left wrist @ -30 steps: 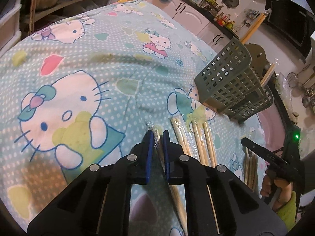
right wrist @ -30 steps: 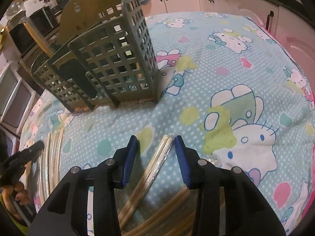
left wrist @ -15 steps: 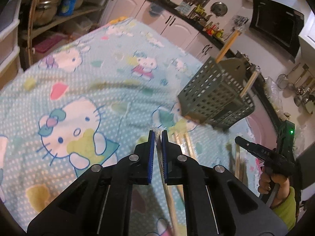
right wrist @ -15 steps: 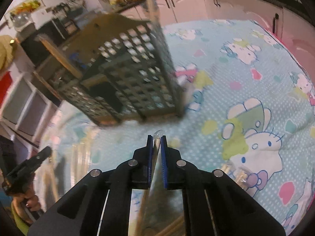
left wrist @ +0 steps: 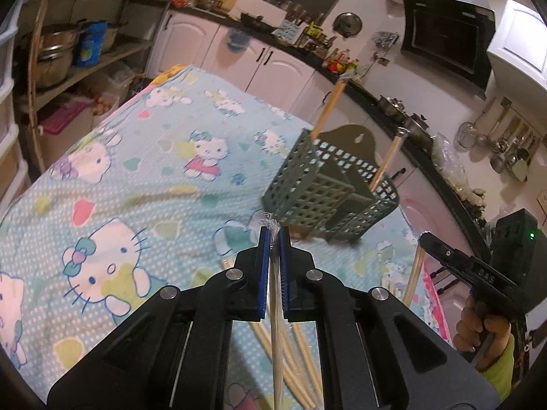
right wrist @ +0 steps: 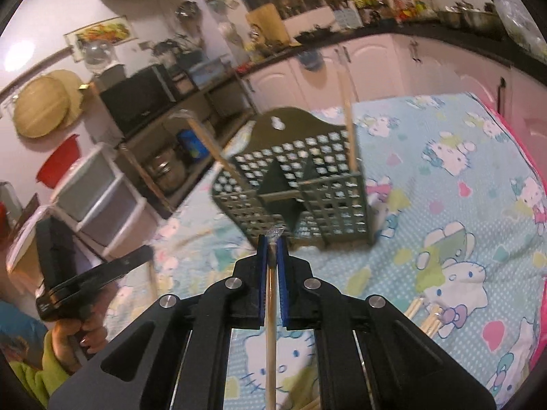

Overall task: Organize utensils
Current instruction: 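Lift the left gripper's chopstick above the caddy while the right gripper carries its chopstick there, then lower the chopstick into the caddy and open the left gripper while the right gripper releases its chopstick, then move both open grippers down toward the wrapped chopsticks on the bedspread, then close the left gripper on a wrapped chopstick while the right gripper grasps another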

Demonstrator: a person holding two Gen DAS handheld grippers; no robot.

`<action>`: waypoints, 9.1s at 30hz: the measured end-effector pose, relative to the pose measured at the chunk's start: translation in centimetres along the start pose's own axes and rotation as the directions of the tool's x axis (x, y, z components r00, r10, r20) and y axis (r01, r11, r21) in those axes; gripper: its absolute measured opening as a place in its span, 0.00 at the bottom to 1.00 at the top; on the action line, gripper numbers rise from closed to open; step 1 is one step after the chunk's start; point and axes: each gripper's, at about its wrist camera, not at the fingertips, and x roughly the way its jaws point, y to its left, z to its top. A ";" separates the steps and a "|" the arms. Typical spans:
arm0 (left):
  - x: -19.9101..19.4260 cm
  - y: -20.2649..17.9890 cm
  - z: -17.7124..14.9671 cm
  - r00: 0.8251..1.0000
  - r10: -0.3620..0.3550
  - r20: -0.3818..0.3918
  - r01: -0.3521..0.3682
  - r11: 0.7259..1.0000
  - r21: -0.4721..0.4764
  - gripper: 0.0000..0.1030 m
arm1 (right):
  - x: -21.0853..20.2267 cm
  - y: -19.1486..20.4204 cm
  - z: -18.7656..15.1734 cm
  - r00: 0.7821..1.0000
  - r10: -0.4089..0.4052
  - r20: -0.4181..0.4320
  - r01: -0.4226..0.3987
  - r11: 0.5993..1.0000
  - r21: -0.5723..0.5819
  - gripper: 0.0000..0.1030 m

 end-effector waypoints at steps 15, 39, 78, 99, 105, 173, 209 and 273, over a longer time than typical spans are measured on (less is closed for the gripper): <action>-1.1 -4.6 3.0 0.997 -0.054 0.050 0.049 0.995 0.089 0.01 | -4.6 2.1 1.0 0.990 0.012 0.138 0.000 0.996 -0.087 0.06; -0.8 -11.7 11.3 0.964 -0.135 0.229 0.090 0.977 0.195 0.01 | -7.5 2.1 8.8 0.928 -0.032 0.372 0.088 0.987 -0.134 0.06; 5.6 -10.3 12.7 0.910 -0.010 0.414 -0.089 0.972 0.218 0.01 | 1.2 -0.5 12.7 0.837 -0.180 0.516 0.263 0.960 -0.092 0.06; 7.0 -9.2 8.4 0.918 0.037 0.396 -0.131 0.968 0.214 0.02 | 1.9 -3.4 7.1 0.811 -0.266 0.520 0.321 0.947 -0.015 0.06; 6.2 -8.5 7.6 0.927 0.054 0.371 -0.128 0.975 0.180 0.02 | 1.4 -3.8 5.5 0.824 -0.280 0.493 0.310 0.950 0.021 0.07; 2.3 -2.6 -1.1 0.982 0.157 0.100 -0.170 0.976 0.139 0.66 | -1.1 0.2 -4.7 0.959 -0.231 0.164 0.250 0.963 -0.099 0.48; 6.2 -0.2 -7.1 0.968 0.177 -0.180 -0.161 0.982 0.103 0.43 | 1.6 -6.6 -8.0 0.945 -0.306 -0.113 0.312 0.949 0.038 0.53; 0.9 -2.0 0.4 0.998 0.042 0.042 -0.042 0.999 0.010 0.01 | 2.1 1.4 -0.8 0.996 -0.077 -0.049 0.070 0.989 -0.132 0.01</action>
